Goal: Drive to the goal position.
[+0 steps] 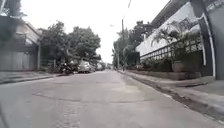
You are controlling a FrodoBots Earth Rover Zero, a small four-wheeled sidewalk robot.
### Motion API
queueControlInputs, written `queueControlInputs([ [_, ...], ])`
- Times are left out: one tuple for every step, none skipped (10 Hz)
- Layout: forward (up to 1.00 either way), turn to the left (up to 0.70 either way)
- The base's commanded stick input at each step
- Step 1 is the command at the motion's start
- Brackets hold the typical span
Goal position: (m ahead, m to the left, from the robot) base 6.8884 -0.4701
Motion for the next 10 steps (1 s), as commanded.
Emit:
queueControlInputs([
  [0.7,0.0],
  [0.7,0.0],
  [0.7,0.0],
  [0.7,0.0],
  [0.7,0.0],
  [0.7,0.0],
  [0.7,0.0],
  [0.7,0.0],
  [0.7,0.0],
  [0.7,0.0],
])
